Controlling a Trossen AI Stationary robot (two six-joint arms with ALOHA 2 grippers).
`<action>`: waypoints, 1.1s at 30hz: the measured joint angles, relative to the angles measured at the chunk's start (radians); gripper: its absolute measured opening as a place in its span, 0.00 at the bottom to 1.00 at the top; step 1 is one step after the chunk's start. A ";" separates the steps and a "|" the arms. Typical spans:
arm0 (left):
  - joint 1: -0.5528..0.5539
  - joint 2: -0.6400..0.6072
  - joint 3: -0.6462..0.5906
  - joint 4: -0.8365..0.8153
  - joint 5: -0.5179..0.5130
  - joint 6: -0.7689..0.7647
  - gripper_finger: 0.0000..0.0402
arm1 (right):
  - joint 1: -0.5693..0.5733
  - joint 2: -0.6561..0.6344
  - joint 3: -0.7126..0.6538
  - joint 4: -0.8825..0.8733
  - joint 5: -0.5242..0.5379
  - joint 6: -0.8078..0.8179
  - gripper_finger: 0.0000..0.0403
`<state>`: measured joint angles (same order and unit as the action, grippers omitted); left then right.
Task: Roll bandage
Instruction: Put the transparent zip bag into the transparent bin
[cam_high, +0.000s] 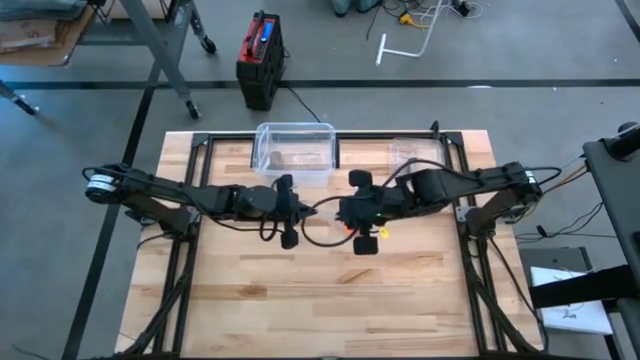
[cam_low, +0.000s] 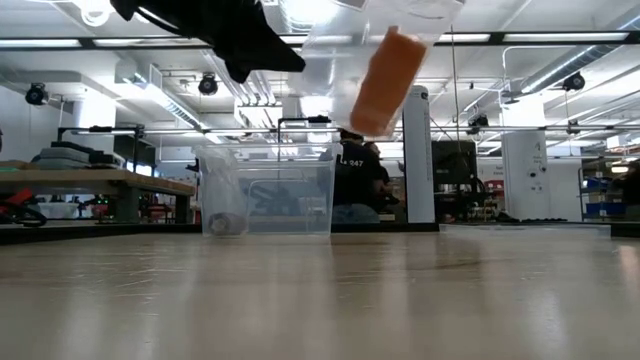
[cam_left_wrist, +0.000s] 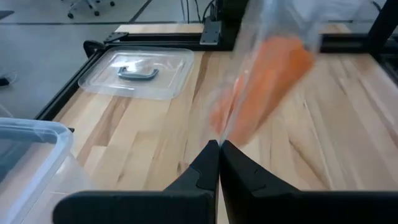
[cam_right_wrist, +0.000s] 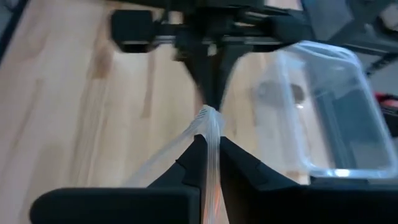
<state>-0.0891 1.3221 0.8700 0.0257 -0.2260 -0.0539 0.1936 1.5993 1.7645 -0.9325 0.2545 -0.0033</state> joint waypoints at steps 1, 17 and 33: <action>0.000 0.001 0.000 -0.001 0.000 0.007 0.00 | 0.000 0.003 -0.002 0.000 -0.018 -0.010 0.08; -0.003 -0.083 -0.002 -0.083 -0.004 0.137 0.03 | -0.050 -0.028 -0.010 -0.004 -0.008 -0.012 0.00; 0.001 -0.447 0.065 -0.523 -0.484 0.068 0.45 | -0.364 -0.009 0.014 0.414 -0.018 0.175 0.00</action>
<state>-0.0879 0.8750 0.9354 -0.4972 -0.7097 0.0142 -0.1699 1.5899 1.7783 -0.5190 0.2367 0.1715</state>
